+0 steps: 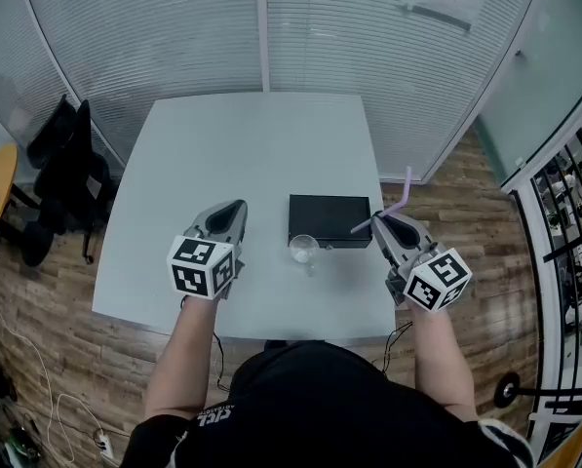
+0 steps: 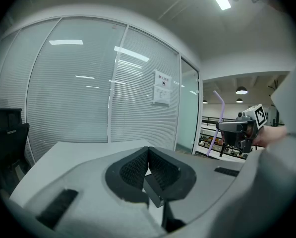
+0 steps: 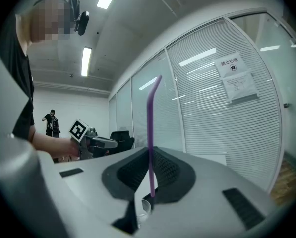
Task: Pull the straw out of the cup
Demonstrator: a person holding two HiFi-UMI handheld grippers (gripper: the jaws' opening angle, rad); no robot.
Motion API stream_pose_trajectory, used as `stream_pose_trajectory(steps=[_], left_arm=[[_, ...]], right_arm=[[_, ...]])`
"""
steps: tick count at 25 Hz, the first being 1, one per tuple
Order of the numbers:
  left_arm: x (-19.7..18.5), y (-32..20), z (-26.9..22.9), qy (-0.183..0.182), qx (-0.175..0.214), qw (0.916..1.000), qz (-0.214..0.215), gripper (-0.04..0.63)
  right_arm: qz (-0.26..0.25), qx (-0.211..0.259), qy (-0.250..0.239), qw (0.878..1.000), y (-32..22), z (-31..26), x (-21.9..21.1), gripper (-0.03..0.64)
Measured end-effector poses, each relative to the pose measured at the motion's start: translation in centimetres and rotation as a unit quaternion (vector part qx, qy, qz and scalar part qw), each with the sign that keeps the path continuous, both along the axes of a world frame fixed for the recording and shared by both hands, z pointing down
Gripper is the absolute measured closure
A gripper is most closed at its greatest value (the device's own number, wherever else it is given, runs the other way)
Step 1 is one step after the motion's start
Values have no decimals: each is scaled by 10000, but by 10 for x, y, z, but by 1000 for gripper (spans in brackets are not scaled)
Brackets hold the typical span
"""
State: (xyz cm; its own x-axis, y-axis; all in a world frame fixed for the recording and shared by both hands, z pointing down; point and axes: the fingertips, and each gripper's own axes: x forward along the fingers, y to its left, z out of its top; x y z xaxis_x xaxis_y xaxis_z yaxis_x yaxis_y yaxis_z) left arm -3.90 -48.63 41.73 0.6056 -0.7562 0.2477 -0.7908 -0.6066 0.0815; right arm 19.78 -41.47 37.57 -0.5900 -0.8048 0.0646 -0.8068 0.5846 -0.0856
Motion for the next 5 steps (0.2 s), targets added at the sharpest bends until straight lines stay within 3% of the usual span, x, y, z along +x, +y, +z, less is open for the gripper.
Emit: stream_pose_trajectory(steps=[5], left_arm=[[5,5,-1,1,-9,10000,17,591]], right_arm=[[-18,5,-11,10000,5,-2,3,591]])
